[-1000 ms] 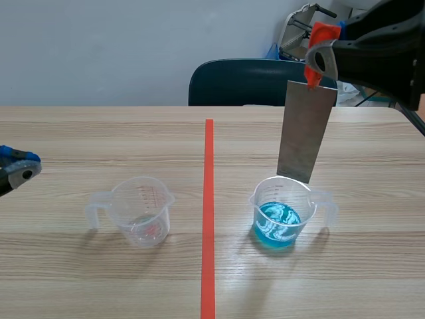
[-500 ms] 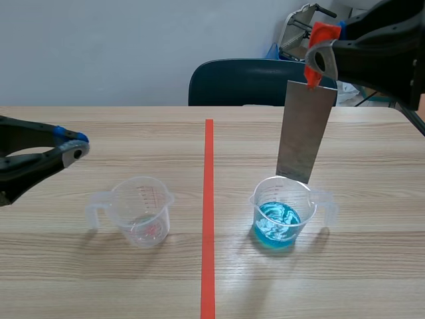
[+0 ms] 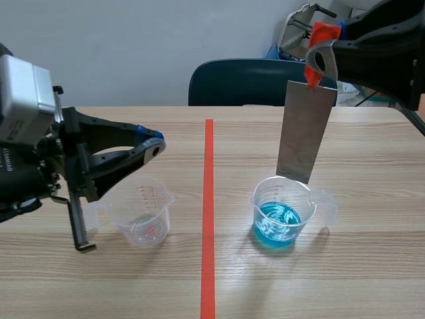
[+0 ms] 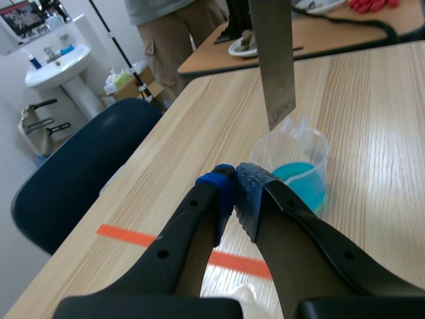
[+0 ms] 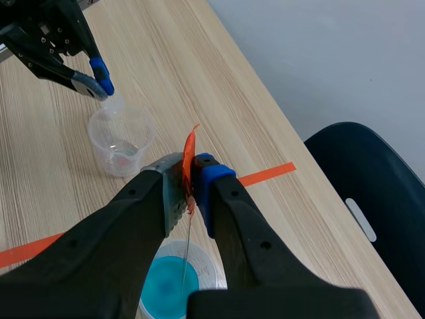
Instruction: Do the redox reaction experiment
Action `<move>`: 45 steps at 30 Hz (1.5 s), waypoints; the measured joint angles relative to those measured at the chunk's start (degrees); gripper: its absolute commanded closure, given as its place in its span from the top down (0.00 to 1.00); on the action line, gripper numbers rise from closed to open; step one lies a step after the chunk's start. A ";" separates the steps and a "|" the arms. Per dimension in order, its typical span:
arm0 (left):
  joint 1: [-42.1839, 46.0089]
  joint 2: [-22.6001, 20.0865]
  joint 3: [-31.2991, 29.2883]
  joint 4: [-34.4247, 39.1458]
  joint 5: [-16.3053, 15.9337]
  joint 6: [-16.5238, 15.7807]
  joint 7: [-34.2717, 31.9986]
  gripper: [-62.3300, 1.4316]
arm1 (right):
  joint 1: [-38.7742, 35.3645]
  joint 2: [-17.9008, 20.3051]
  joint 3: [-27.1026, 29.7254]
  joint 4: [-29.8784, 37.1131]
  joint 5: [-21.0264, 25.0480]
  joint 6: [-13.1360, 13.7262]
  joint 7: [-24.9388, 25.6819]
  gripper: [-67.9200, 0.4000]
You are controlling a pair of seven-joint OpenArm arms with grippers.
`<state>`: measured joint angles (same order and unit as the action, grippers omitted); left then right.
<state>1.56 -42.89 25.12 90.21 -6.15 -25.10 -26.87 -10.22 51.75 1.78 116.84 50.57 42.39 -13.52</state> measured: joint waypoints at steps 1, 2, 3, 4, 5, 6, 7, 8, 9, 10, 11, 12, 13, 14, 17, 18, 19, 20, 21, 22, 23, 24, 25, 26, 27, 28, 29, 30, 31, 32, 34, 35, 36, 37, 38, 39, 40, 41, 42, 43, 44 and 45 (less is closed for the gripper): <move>-0.70 0.90 0.83 -0.28 0.09 0.00 1.09 0.06 | 0.00 0.00 0.00 0.00 0.02 0.00 0.00 0.02; -1.33 1.75 1.55 -0.72 0.17 0.00 1.88 0.06 | 0.00 0.00 0.00 0.00 0.02 0.00 0.02 0.02; -1.86 2.60 2.19 -1.27 0.39 0.00 2.19 0.06 | 0.00 0.00 0.00 0.00 0.00 0.00 0.00 0.02; -2.36 3.43 2.73 -1.84 0.59 -0.02 2.25 0.06 | 0.00 0.00 0.00 0.00 0.00 0.00 0.00 0.02; -2.78 4.22 3.19 -2.45 0.57 0.02 2.21 0.06 | 0.00 0.00 0.00 0.00 0.00 0.00 0.00 0.02; -3.23 4.92 3.69 -3.08 0.76 0.00 2.21 0.06 | 0.00 0.00 0.00 0.00 0.00 0.00 0.00 0.02; -3.69 5.57 4.24 -3.69 1.55 0.00 2.21 0.06 | 0.00 0.00 0.00 0.00 0.00 0.00 0.00 0.02; -4.17 6.19 4.85 -4.33 2.27 0.00 2.25 0.06 | 0.00 0.00 0.00 0.00 0.00 0.00 0.00 0.02; -4.52 6.84 5.42 -4.98 2.93 0.02 2.21 0.06 | 0.00 0.00 0.00 0.00 0.00 0.00 0.00 0.02; -4.83 7.50 5.86 -5.62 3.69 0.00 2.23 0.06 | 0.00 0.00 0.00 0.00 0.00 0.00 0.00 0.02; -5.14 8.13 6.34 -6.34 3.80 -0.02 2.23 0.06 | 0.00 0.00 0.00 0.00 0.00 0.00 0.00 0.02; -5.42 8.79 6.71 -7.10 3.78 0.00 2.23 0.06 | 0.00 0.00 0.00 0.00 0.00 0.00 0.00 0.02; -5.70 9.46 7.02 -7.91 3.76 -0.02 2.21 0.06 | 0.00 0.00 0.00 0.00 0.00 0.00 0.00 0.02; -6.10 10.10 7.41 -8.81 3.82 -0.02 2.23 0.06 | 0.00 0.00 0.00 0.00 0.00 0.00 0.00 0.02; -7.23 12.02 8.44 -11.63 5.35 0.00 2.23 0.06 | 0.00 0.00 0.00 0.00 0.00 0.00 0.00 0.02; -7.54 12.74 8.76 -12.50 6.16 0.02 2.23 0.06 | 0.00 0.00 0.00 0.00 0.00 0.00 0.00 0.02; -7.82 13.44 9.16 -13.40 6.62 0.00 2.23 0.06 | 0.00 0.00 0.00 0.00 0.00 0.00 0.00 0.02; -7.98 14.21 9.49 -14.21 6.62 0.00 2.23 0.06 | 0.00 0.00 0.00 0.00 0.00 0.00 0.00 0.02; -8.11 14.99 9.77 -14.88 6.60 0.00 2.23 0.06 | 0.00 0.00 0.00 0.00 0.00 0.00 0.00 0.02; -8.13 15.76 9.88 -15.39 6.60 0.00 2.23 0.06 | 0.00 0.00 0.00 0.00 0.00 0.00 0.00 0.02; -8.15 16.55 10.03 -15.78 6.60 0.02 2.23 0.06 | 0.00 0.00 0.00 0.00 0.00 0.00 0.00 0.02; -8.31 17.25 10.23 -16.13 6.60 0.00 2.27 0.06 | 0.00 0.00 0.00 0.00 0.00 0.00 0.00 0.02; -8.61 17.94 10.54 -16.37 6.60 0.00 2.34 0.06 | 0.00 0.00 0.00 0.00 0.02 0.00 0.02 0.02; -8.94 18.67 10.82 -16.55 6.58 0.00 2.91 0.06 | 0.00 0.00 0.00 0.00 0.00 0.00 0.00 0.02; -9.29 19.30 11.08 -16.57 6.58 0.02 3.89 0.06 | 0.00 0.00 0.00 0.00 0.00 0.00 0.00 0.02; -9.68 19.93 11.39 -16.59 6.58 0.02 4.52 0.06 | 0.00 0.00 0.00 0.00 0.00 0.00 0.00 0.02; -10.05 20.41 11.78 -16.59 6.58 0.26 4.57 0.06 | 0.00 0.00 0.00 0.00 0.00 0.00 0.00 0.02; -10.43 20.87 12.09 -16.59 6.56 0.48 4.55 0.06 | 0.00 0.00 0.00 0.00 0.00 0.00 0.00 0.02; -10.84 21.27 12.41 -16.57 6.54 0.48 4.68 0.06 | 0.00 0.00 0.00 0.00 0.00 0.00 0.00 0.02; -11.19 21.62 12.70 -16.57 6.29 0.66 4.81 0.06 | 0.00 0.00 0.00 0.00 0.00 0.00 0.00 0.02; -11.82 22.12 13.11 -16.57 5.75 1.53 5.25 0.06 | 0.00 0.00 0.00 0.00 0.00 0.00 0.00 0.02; -12.11 22.40 13.11 -16.57 5.73 1.55 5.70 0.06 | 0.00 0.00 0.00 0.00 0.00 0.00 0.00 0.02; -12.24 22.56 13.09 -16.57 5.73 1.95 5.77 0.06 | 0.00 0.00 0.00 0.00 0.00 0.00 0.00 0.02; -12.39 22.64 13.09 -16.59 5.73 1.99 5.92 0.06 | 0.00 0.00 0.00 0.00 0.00 0.00 0.00 0.02; -12.55 22.77 13.09 -16.63 5.73 1.97 6.27 0.06 | 0.00 0.00 0.00 0.00 0.00 0.00 0.00 0.02; -12.61 22.80 13.09 -16.76 5.73 1.95 6.32 0.06 | 0.00 0.00 0.00 0.00 0.00 0.00 0.02 0.02; -12.72 22.88 13.09 -16.96 5.73 1.95 6.32 0.06 | 0.00 0.00 0.00 0.00 0.00 0.00 0.00 0.02; -12.83 22.91 13.09 -17.22 5.73 1.95 6.29 0.06 | 0.00 0.00 0.00 0.00 0.00 0.00 0.00 0.02; -12.85 22.91 13.09 -17.49 5.73 1.95 6.29 0.06 | 0.00 0.00 0.00 0.00 0.00 0.00 0.02 0.02; -12.85 22.91 13.09 -17.70 5.73 1.97 6.29 0.06 | 0.00 0.00 0.00 0.00 0.00 0.00 0.00 0.02; -12.85 22.88 13.09 -17.92 5.73 1.95 6.29 0.06 | 0.00 0.00 0.00 0.00 0.00 0.00 0.00 0.02; -12.85 22.88 13.09 -18.14 5.73 1.97 6.29 0.06 | 0.00 0.00 0.00 0.00 0.00 0.00 0.02 0.02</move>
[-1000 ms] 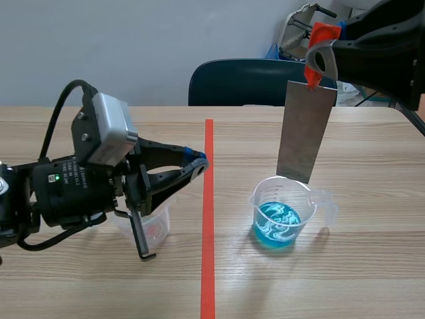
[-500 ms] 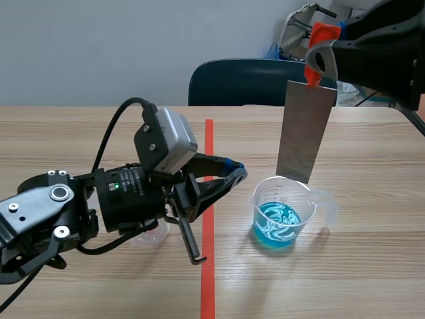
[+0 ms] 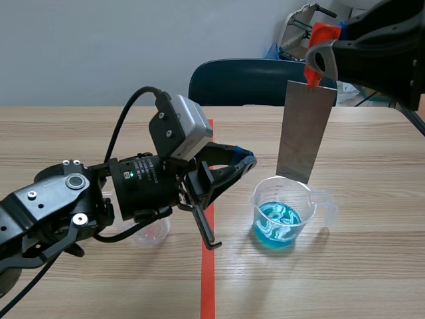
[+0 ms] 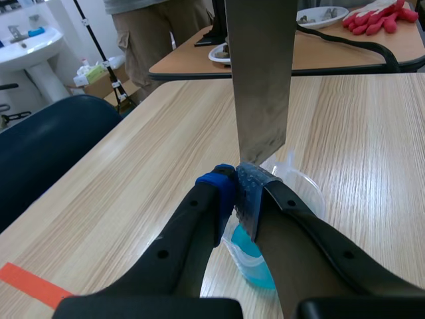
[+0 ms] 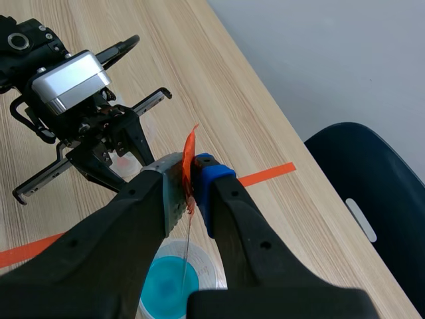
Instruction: Do the redox reaction experiment
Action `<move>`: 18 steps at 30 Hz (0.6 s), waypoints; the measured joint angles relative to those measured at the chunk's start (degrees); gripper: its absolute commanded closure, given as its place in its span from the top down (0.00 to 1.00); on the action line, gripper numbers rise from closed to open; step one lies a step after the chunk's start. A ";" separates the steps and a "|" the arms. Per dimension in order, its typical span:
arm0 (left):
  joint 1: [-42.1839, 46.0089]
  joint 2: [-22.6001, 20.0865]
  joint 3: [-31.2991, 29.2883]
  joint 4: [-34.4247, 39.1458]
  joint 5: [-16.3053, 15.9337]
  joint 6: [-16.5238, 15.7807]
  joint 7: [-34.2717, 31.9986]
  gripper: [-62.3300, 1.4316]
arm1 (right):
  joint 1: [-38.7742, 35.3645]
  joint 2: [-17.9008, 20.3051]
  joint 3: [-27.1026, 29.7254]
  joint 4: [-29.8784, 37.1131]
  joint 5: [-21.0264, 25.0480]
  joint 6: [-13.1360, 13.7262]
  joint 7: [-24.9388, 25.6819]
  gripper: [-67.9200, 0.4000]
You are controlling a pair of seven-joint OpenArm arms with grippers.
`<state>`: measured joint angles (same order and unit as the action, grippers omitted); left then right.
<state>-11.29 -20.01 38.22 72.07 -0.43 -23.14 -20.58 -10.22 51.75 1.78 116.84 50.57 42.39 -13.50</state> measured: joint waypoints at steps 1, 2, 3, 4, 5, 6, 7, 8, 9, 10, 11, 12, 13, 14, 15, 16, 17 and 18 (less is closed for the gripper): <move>0.00 0.00 0.00 -0.09 0.00 0.00 0.02 0.06 | 0.00 0.00 0.00 0.00 0.00 0.00 -0.02 0.02; 0.00 0.00 0.00 -0.09 0.00 0.00 0.02 0.06 | 0.00 0.00 0.00 0.00 0.00 0.00 -0.02 0.02; 0.00 0.00 0.00 -0.09 0.00 0.00 0.02 0.06 | 0.00 0.00 0.00 0.00 0.00 0.00 -0.02 0.02; 0.00 0.00 0.00 -0.09 0.00 0.00 0.02 0.06 | 0.00 0.00 0.00 0.00 0.00 0.00 -0.02 0.02; 0.00 0.00 0.00 -0.09 0.00 0.00 0.02 0.06 | 0.00 0.00 0.00 0.00 0.00 0.00 -0.02 0.02; 0.00 0.00 0.00 -0.09 0.00 0.00 0.02 0.06 | 0.00 0.00 0.00 0.00 0.00 0.00 -0.02 0.02; 0.00 0.00 0.00 -0.09 0.00 0.00 0.02 0.06 | 0.00 0.00 0.00 0.00 0.00 0.00 -0.02 0.02; 0.00 0.00 0.00 -0.09 0.00 0.00 0.02 0.06 | 0.00 0.00 0.00 0.00 0.00 0.00 -0.02 0.02; 0.00 0.00 0.00 -0.09 0.00 0.00 0.02 0.06 | 0.00 0.00 0.00 0.00 0.00 0.00 -0.02 0.02; 0.00 0.00 0.00 -0.09 0.00 0.00 0.02 0.06 | 0.00 0.00 0.00 0.00 0.00 0.00 -0.02 0.02; 0.00 0.00 0.00 -0.09 0.00 0.00 0.02 0.06 | 0.00 0.00 0.00 0.00 0.00 0.00 -0.02 0.02; 0.00 0.00 0.00 -0.09 0.00 0.00 0.02 0.06 | 0.00 0.00 0.00 0.00 0.00 0.00 -0.02 0.02; 0.00 0.00 0.00 -0.09 0.00 0.00 0.02 0.06 | 0.00 0.00 0.00 0.00 0.00 0.00 -0.02 0.02; 0.00 0.00 0.00 -0.09 0.00 0.00 0.02 0.06 | 0.00 0.00 0.00 0.00 0.00 0.00 -0.02 0.02; 0.00 0.00 0.00 -0.09 0.00 0.00 0.02 0.07 | 0.00 0.00 0.00 0.00 0.00 0.00 -0.02 0.02; 0.00 0.00 0.00 -0.09 0.00 0.00 0.02 0.07 | 0.00 0.00 0.00 0.00 0.00 0.00 -0.02 0.02; 0.02 0.00 0.00 -0.09 0.00 0.00 0.02 0.07 | 0.00 0.00 0.00 0.00 0.00 0.00 -0.02 0.02; 0.02 0.00 0.00 -0.09 0.00 0.00 0.02 0.08 | 0.00 0.00 0.00 0.00 0.00 0.00 -0.02 0.02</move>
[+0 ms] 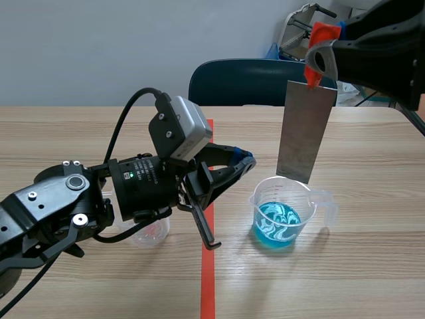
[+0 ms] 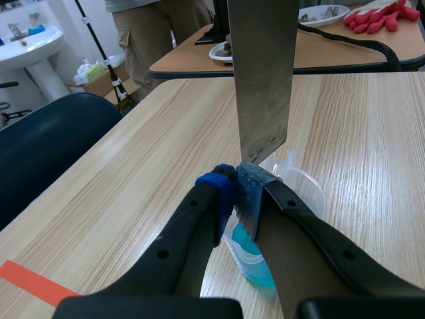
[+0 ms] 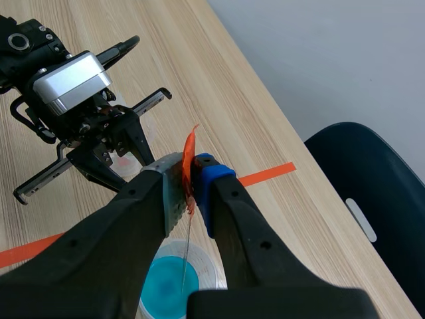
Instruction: Do the redox reaction experiment
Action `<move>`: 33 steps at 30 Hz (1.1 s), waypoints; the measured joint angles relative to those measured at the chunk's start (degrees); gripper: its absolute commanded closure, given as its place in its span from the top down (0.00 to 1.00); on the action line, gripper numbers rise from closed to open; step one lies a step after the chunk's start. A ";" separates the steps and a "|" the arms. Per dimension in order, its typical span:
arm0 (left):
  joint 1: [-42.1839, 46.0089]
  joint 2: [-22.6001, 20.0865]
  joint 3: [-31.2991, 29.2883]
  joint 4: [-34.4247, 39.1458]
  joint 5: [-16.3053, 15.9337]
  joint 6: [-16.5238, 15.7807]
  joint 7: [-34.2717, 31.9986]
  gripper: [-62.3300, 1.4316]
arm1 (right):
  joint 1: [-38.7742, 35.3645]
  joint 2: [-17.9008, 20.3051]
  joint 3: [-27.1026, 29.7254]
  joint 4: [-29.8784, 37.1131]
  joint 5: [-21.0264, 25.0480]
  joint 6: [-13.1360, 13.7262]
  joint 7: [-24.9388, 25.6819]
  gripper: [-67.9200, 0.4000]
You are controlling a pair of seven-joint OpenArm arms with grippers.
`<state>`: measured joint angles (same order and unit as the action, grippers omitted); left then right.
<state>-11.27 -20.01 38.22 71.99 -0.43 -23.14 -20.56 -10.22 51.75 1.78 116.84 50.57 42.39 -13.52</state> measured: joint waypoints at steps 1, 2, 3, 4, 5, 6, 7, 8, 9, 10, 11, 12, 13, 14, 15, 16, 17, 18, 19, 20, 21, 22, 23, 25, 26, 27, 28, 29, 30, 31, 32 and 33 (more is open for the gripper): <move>0.00 -0.02 0.00 0.00 0.00 0.00 0.00 0.11 | 0.00 0.00 0.00 0.00 0.00 0.00 0.00 0.02; 0.00 -0.04 0.00 0.00 0.00 0.00 0.00 0.17 | 0.00 0.00 0.00 0.00 0.00 0.00 0.00 0.02; 0.00 -0.15 0.00 0.00 0.02 -0.02 0.00 0.24 | 0.00 0.00 0.00 0.00 0.00 0.00 0.00 0.02; 0.00 -0.17 0.00 0.00 0.02 -0.02 0.00 0.34 | 0.00 0.00 0.00 0.00 0.00 0.00 0.00 0.02; 0.00 -0.24 0.00 0.00 0.02 -0.02 0.09 0.45 | 0.00 0.00 0.00 0.00 0.00 0.00 0.00 0.02; 0.00 -0.42 0.00 0.00 0.04 -0.04 0.15 0.58 | 0.00 0.00 0.00 0.00 0.00 0.00 0.02 0.02; 0.00 -0.57 0.00 0.00 0.04 -0.07 0.11 0.71 | 0.00 0.00 0.00 0.00 0.00 0.00 0.02 0.02; 0.00 -0.83 0.00 0.00 0.07 -0.04 -0.24 0.85 | 0.00 0.00 0.00 0.00 0.00 0.00 0.00 0.02; 0.02 -1.05 0.00 0.00 0.04 -0.09 -1.05 1.00 | 0.00 0.00 0.00 0.00 0.02 0.00 0.00 0.02; 0.02 -1.29 0.00 0.00 0.09 -0.09 -1.64 1.00 | 0.00 0.00 0.00 0.00 0.00 0.00 0.02 0.02; 0.02 -1.36 0.00 0.00 -0.04 -0.04 -1.84 1.00 | 0.00 0.00 0.00 0.00 0.00 0.00 0.02 0.02; 0.02 -1.42 0.00 0.00 0.02 -0.07 -1.77 1.00 | 0.00 0.00 0.00 0.00 0.00 0.00 0.00 0.02; 0.02 -1.42 0.00 0.00 0.31 -0.04 -1.77 1.00 | 0.00 0.00 0.00 0.00 0.00 0.00 0.00 0.02; 0.02 -1.42 0.00 0.00 0.79 -0.04 -1.75 1.00 | 0.00 0.00 0.00 0.00 0.00 0.00 0.00 0.02; 0.04 -1.40 0.00 0.00 0.85 -0.07 -1.77 1.00 | 0.00 0.00 0.00 0.00 0.00 0.00 0.00 0.02; 0.13 -1.42 0.00 0.00 0.85 -0.07 -1.79 1.00 | 0.00 0.00 0.00 0.00 0.00 0.00 0.02 0.02; 0.24 -1.51 0.00 0.00 0.85 -0.04 -1.81 1.00 | 0.00 0.00 0.00 0.00 0.00 0.00 0.00 0.02; 0.50 -1.77 0.00 0.00 0.94 -0.11 -2.03 1.00 | 0.00 0.00 0.00 0.00 0.00 0.00 0.00 0.02; 0.87 -2.14 0.00 0.00 1.55 -0.04 -2.38 1.00 | 0.00 0.00 0.00 0.00 0.02 0.00 0.02 0.02; 1.25 -2.62 0.00 0.00 2.64 -0.07 -2.69 1.00 | 0.00 0.00 0.00 0.00 0.00 0.00 0.00 0.02; 1.79 -3.19 0.00 0.00 3.56 -0.07 -3.39 1.00 | 0.00 0.00 0.00 0.00 0.00 0.00 0.00 0.02; 2.38 -3.76 0.00 0.00 3.69 -0.07 -4.72 1.00 | 0.00 0.00 0.00 0.00 0.00 0.00 0.02 0.02; 2.95 -4.31 0.00 0.00 4.00 -0.07 -6.05 1.00 | 0.00 0.00 0.00 0.00 0.00 0.00 0.00 0.02; 3.78 -5.22 0.00 0.22 5.64 -0.07 -7.17 1.00 | 0.00 0.00 0.00 0.00 0.02 0.00 0.02 0.02; 4.13 -5.62 0.00 0.46 5.77 -0.07 -7.32 1.00 | 0.00 0.00 0.00 0.00 0.00 0.00 0.00 0.02; 4.50 -5.97 0.00 0.85 5.75 -0.09 -7.63 1.00 | 0.00 0.00 0.00 0.00 0.00 0.00 0.00 0.02; 4.83 -6.36 0.00 1.53 5.75 -0.07 -7.58 1.00 | 0.00 0.00 0.00 0.00 0.00 0.00 0.02 0.02; 5.09 -6.75 0.00 2.25 5.75 -0.11 -7.58 1.00 | 0.00 0.00 0.00 0.00 0.00 0.00 0.00 0.02; 5.27 -7.10 0.00 3.02 5.75 -0.22 -7.58 1.00 | 0.00 0.00 0.00 0.00 0.00 0.00 0.00 0.02; 5.40 -7.34 0.00 3.69 5.73 -0.22 -7.58 1.00 | 0.00 0.00 0.00 0.00 0.00 0.00 0.00 0.02; 5.42 -7.58 0.00 4.39 5.57 -0.26 -7.58 1.00 | 0.00 0.00 0.00 0.00 0.00 0.00 0.00 0.02; 5.42 -7.80 0.00 5.07 5.53 -0.26 -7.58 1.00 | 0.00 0.00 0.00 0.00 0.00 0.00 0.00 0.02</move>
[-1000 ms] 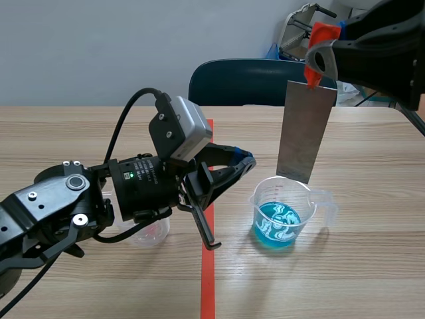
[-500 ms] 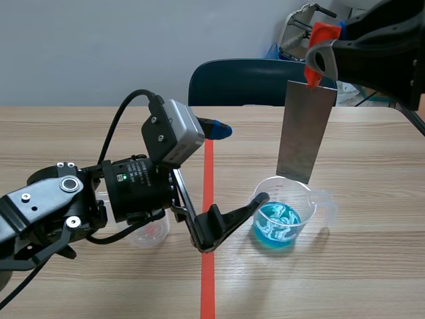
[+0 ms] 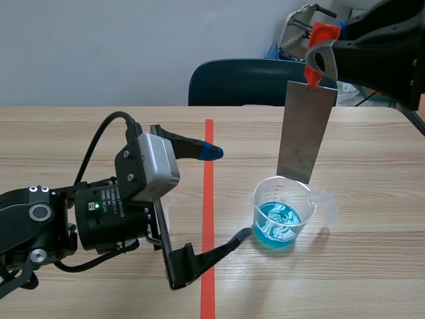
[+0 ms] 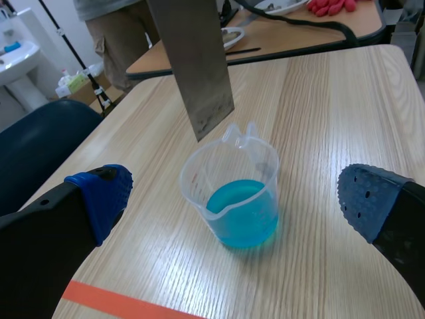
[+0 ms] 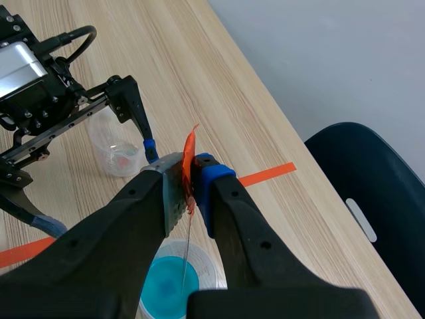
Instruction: Do the redox reaction experiment
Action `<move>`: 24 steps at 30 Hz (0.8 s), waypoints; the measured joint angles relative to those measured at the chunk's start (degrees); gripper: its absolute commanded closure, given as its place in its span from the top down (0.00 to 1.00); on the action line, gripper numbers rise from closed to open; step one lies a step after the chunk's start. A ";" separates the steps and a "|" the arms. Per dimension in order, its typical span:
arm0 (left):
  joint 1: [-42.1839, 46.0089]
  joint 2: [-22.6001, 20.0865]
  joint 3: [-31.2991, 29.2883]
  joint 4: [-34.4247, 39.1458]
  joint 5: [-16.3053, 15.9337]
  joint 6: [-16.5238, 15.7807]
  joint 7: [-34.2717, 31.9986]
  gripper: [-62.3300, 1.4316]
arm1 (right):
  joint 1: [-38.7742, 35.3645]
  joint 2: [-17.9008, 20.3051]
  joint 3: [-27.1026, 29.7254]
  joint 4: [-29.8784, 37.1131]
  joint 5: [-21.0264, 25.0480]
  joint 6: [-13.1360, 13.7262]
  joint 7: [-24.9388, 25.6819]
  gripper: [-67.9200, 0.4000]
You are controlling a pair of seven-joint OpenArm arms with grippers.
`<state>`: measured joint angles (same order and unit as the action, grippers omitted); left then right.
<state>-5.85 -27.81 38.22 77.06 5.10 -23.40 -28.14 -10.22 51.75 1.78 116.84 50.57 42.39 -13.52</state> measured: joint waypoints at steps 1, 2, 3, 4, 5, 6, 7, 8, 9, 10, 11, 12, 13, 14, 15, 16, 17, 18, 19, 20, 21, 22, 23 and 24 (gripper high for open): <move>0.00 -0.24 0.00 0.57 -0.07 0.09 0.00 1.00 | 0.00 0.00 0.00 0.00 0.00 0.00 0.00 0.02; 0.00 -0.46 0.00 1.09 -0.15 0.74 0.00 1.00 | 0.00 0.00 0.00 0.00 0.00 0.00 0.00 0.02; 0.00 -0.70 0.00 1.55 -0.17 1.14 0.00 1.00 | 0.00 0.00 0.00 0.00 0.00 0.00 0.00 0.02; 0.00 -1.07 0.00 1.99 -0.17 1.18 -0.02 1.00 | 0.00 0.00 0.00 0.00 0.00 0.00 0.00 0.02; 0.00 -1.42 0.00 2.40 -0.17 1.22 0.00 1.00 | 0.00 0.00 0.00 0.00 0.00 0.00 0.00 0.02; 0.00 -1.75 0.00 2.73 -0.17 1.27 0.00 1.00 | 0.00 0.00 0.00 0.00 0.00 0.00 0.00 0.02; 0.00 -2.10 0.00 3.06 -0.17 1.27 0.00 1.00 | 0.00 0.00 0.00 0.00 0.00 0.00 0.02 0.02; 0.00 -2.40 0.00 3.26 -0.17 1.29 0.00 1.00 | 0.00 0.00 0.00 0.00 0.00 0.00 0.02 0.02; 0.00 -2.71 0.00 3.45 -0.17 1.29 0.00 1.00 | 0.00 0.00 0.00 0.00 0.00 0.00 0.00 0.02; 0.00 -2.99 0.00 3.63 -0.17 1.27 0.00 1.00 | 0.00 0.00 0.00 0.00 0.00 0.00 0.00 0.02; 0.00 -3.13 0.00 3.69 -0.17 1.29 -0.04 1.00 | 0.00 0.00 0.00 0.00 0.00 0.00 0.00 0.02; -0.02 -3.19 0.00 3.69 -0.17 1.31 -0.13 1.00 | 0.00 0.00 0.00 0.00 0.00 0.00 0.00 0.02; -0.02 -3.19 0.00 3.69 -0.17 1.33 -0.52 1.00 | 0.00 0.00 0.00 0.00 0.00 0.00 0.00 0.02; -0.02 -3.32 0.00 3.69 -0.17 1.33 -1.16 1.00 | 0.00 0.00 0.00 0.00 0.00 0.00 0.00 0.02; -0.02 -3.56 0.00 3.69 -0.17 1.40 -1.97 1.00 | 0.00 0.00 0.00 0.00 0.00 0.00 0.00 0.02; -0.02 -3.87 0.00 3.69 -0.20 1.57 -2.14 1.00 | 0.00 0.00 0.00 0.00 0.00 0.00 0.00 0.02; -0.02 -4.22 0.00 3.69 -0.20 1.77 -2.05 1.00 | 0.00 0.00 0.00 0.00 0.00 0.00 0.00 0.02; -0.02 -4.66 0.00 3.69 -0.20 1.77 -1.99 1.00 | 0.00 0.00 0.00 0.00 0.00 0.00 0.00 0.02; -0.02 -5.11 0.00 3.69 -0.17 1.77 -1.97 1.00 | 0.00 0.00 0.00 0.00 0.00 0.00 0.00 0.02; -0.02 -5.62 0.00 3.69 -0.22 2.32 -1.92 1.00 | 0.00 0.00 0.00 0.00 0.00 0.00 0.00 0.02; 0.00 -6.12 0.00 3.69 -0.42 2.82 -1.86 1.00 | 0.00 0.00 0.00 0.00 0.00 0.00 0.00 0.02; 0.09 -6.67 0.00 3.69 -0.81 3.98 -1.55 1.00 | 0.00 0.00 0.00 0.00 0.00 0.00 0.00 0.02; 0.15 -7.13 0.00 3.69 -1.60 4.87 -0.85 1.00 | 0.00 0.00 0.00 0.00 0.00 0.00 0.00 0.02; 0.15 -7.61 -0.04 3.69 -2.19 5.29 0.02 1.00 | 0.00 0.00 0.00 0.00 0.00 0.00 0.00 0.02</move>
<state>-5.69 -35.42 38.17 80.75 2.92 -18.11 -28.12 -10.22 51.75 1.78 116.84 50.57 42.39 -13.52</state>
